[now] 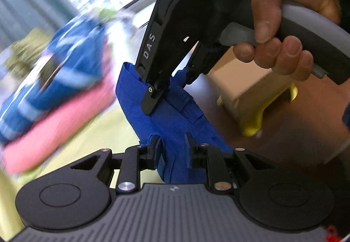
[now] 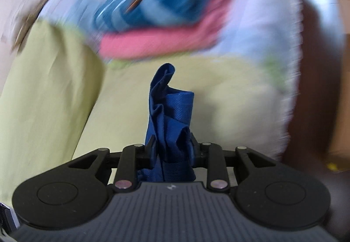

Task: Fold shopping bag
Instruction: 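Carry the bag with the right gripper toward the cardboard box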

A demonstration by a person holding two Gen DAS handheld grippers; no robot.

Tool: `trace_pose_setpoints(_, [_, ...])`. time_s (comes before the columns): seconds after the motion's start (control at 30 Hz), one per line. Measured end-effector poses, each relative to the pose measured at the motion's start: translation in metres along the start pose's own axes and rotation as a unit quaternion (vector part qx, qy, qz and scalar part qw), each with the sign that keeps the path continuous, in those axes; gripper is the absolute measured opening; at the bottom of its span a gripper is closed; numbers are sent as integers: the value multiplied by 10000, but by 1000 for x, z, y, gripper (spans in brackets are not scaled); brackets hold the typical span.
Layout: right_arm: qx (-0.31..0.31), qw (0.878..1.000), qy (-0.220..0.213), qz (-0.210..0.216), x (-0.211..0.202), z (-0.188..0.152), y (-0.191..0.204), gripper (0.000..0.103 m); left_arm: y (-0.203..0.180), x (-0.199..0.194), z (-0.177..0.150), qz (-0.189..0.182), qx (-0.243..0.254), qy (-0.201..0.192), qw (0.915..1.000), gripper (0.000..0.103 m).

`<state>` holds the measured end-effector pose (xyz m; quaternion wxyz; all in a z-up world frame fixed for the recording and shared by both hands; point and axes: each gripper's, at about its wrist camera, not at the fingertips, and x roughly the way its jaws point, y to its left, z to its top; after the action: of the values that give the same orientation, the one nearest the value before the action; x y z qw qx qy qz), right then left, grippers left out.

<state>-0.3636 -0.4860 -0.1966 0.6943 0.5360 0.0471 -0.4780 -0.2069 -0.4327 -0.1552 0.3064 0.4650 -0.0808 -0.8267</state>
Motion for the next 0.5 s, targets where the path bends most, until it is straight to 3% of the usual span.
trace_pose_setpoints(0.13, [468, 9967, -553, -378, -59, 24, -62, 25, -31, 38, 61, -413, 349, -303, 9981, 24])
trace_pose_setpoints(0.3, [1018, 9841, -1166, -874, -121, 49, -144, 25, -66, 96, 127, -907, 660, -523, 9923, 24])
trace_pose_setpoints(0.4, [1178, 9767, -1384, -1144, -139, 62, -187, 25, -83, 134, 149, -1215, 697, -460, 9891, 24])
trace_pose_setpoints(0.5, [1326, 9726, -1341, -1359, -137, 69, -221, 25, -95, 166, 154, -1478, 749, -259, 9858, 24])
